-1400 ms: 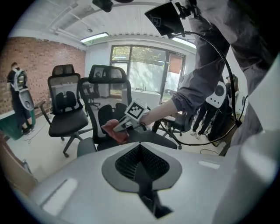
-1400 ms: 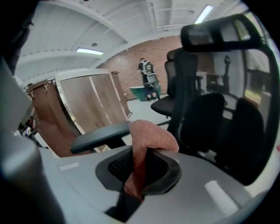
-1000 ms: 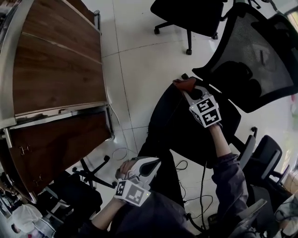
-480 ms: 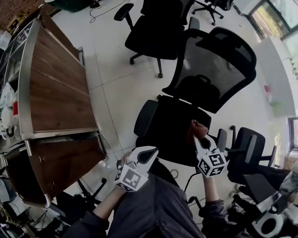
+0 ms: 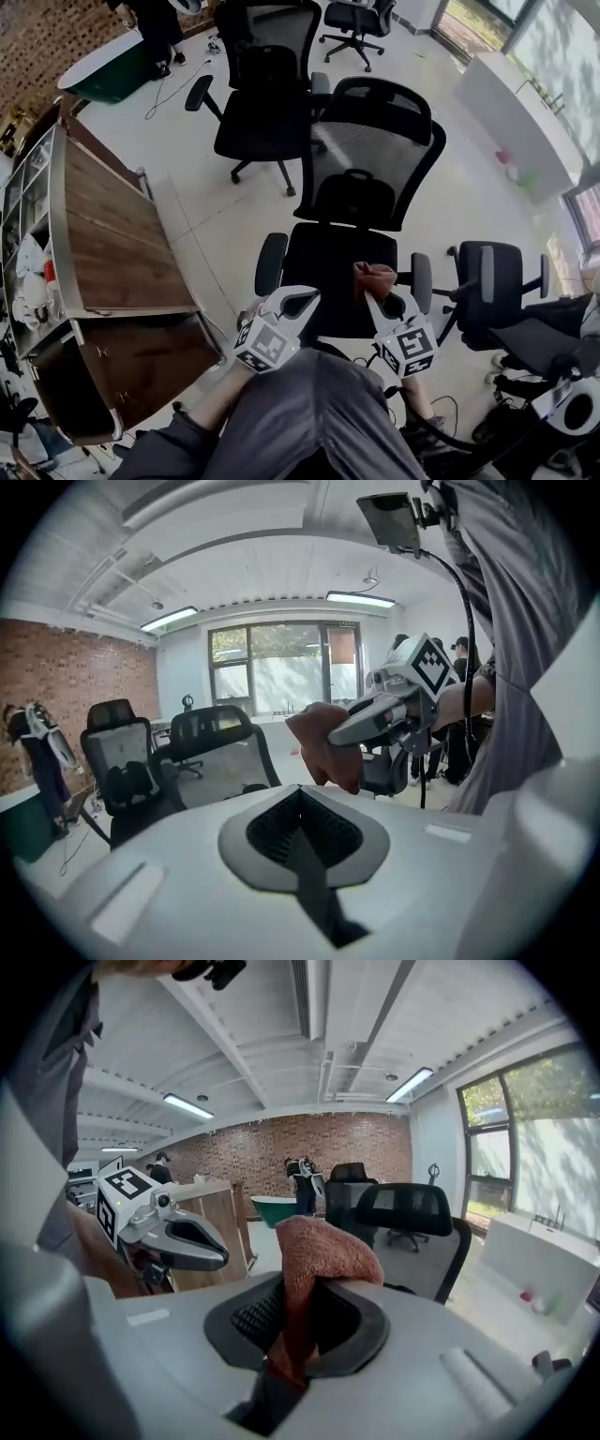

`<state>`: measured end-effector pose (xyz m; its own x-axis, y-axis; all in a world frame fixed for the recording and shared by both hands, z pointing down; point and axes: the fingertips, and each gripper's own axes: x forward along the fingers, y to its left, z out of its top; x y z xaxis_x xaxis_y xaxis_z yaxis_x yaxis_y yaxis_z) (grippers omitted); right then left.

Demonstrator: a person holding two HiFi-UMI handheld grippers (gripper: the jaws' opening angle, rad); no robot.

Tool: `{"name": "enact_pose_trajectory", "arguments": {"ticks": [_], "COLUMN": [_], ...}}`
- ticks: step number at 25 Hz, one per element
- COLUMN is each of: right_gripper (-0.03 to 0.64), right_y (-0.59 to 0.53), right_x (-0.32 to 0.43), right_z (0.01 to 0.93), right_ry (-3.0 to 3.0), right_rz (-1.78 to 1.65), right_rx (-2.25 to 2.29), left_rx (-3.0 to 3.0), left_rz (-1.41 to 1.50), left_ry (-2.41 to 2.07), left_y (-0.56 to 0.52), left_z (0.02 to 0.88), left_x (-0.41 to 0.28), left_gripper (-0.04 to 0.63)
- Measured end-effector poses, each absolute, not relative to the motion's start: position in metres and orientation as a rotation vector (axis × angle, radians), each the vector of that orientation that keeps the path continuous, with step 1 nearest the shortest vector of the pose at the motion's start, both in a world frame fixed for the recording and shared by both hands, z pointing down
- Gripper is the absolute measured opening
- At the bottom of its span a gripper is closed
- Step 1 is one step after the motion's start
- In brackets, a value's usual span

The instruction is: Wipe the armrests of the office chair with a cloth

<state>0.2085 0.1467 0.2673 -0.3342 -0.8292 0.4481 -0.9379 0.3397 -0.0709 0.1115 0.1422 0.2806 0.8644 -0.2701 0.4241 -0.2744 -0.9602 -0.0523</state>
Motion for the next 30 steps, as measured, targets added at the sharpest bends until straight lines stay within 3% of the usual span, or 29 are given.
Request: {"name": "enact_pose_trajectory", "arguments": {"ticks": [30], "right_gripper": [0.044], "right_y": [0.108], "right_x": [0.179], "right_z": [0.288], "right_ry": [-2.376], "right_rz": [0.425], "right_rx": [1.331], "left_rx": [2.924], "left_rz": [0.675], "left_ry": [-0.716], "left_y": [0.144], "left_z": [0.285], "left_x": [0.079], "left_gripper": [0.015]}}
